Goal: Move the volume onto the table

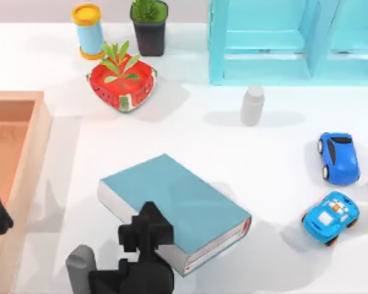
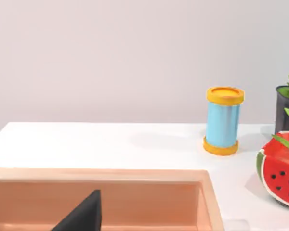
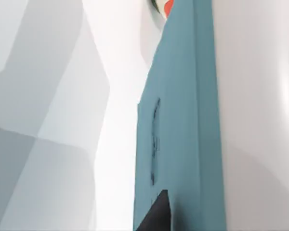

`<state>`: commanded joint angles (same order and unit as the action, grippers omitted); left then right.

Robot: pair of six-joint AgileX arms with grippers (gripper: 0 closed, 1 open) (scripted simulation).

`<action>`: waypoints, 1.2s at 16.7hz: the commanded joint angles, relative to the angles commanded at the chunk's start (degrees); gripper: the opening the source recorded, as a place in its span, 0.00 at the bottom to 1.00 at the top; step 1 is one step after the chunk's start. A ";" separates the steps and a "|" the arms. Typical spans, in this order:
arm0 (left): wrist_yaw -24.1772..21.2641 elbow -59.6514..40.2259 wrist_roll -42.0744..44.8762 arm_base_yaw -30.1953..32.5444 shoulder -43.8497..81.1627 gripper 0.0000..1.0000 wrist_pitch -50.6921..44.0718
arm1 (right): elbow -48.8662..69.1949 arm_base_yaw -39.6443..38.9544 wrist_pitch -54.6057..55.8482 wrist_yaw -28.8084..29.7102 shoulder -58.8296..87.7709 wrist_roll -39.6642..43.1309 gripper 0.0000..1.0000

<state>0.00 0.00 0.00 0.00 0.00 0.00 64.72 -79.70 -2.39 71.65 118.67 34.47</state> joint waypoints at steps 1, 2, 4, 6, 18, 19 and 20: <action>0.00 0.00 0.00 0.00 0.00 1.00 0.00 | 0.00 0.00 0.00 0.00 0.00 0.00 0.68; 0.00 0.00 0.00 0.00 0.00 1.00 0.00 | 0.00 0.00 0.00 0.00 0.00 0.00 0.75; 0.00 0.00 0.00 0.00 0.00 1.00 0.00 | 0.00 0.00 0.00 0.00 0.00 0.00 0.90; 0.00 0.00 0.00 0.00 0.00 1.00 0.00 | 0.00 0.00 0.00 0.00 0.00 0.00 1.00; 0.00 0.00 0.00 0.00 0.00 1.00 0.00 | 1.59 -3.35 -3.66 0.44 1.28 -3.79 1.00; 0.00 0.00 0.00 0.00 0.00 1.00 0.00 | 2.56 -5.22 -6.09 0.66 2.00 -6.21 1.00; 0.00 0.00 0.00 0.00 0.00 1.00 0.00 | 3.71 -7.31 -9.17 0.89 2.81 -9.26 1.00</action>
<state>0.00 0.00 0.00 0.00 0.00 0.00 68.43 -87.01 -11.56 72.55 121.48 25.21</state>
